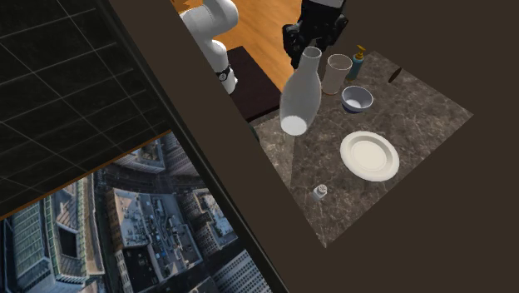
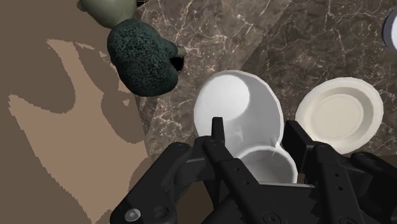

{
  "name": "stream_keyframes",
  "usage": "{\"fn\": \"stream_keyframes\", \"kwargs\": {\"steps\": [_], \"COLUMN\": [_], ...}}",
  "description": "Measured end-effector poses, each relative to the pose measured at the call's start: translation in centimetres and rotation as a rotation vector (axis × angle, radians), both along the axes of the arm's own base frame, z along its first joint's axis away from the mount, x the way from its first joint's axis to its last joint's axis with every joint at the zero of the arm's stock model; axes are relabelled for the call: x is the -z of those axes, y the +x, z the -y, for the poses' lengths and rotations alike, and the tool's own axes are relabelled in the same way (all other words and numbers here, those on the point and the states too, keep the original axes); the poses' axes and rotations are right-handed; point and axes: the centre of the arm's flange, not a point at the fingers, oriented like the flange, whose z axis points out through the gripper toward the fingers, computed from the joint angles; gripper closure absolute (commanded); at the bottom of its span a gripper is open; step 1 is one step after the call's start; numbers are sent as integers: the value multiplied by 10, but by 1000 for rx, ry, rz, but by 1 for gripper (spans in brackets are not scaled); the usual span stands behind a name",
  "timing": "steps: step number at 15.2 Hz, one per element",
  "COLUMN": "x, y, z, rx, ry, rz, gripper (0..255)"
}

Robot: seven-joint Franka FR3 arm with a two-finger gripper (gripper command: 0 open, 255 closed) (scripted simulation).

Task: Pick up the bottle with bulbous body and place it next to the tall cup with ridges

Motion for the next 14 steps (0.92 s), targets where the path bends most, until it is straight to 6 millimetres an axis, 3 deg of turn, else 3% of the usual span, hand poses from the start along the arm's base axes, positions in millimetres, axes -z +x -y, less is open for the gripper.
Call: {"fn": "stream_keyframes", "kwargs": {"steps": [14], "x": [-27], "y": [-121], "z": [-136], "rx": [-1], "ry": [0], "rz": [1], "gripper": [255]}}
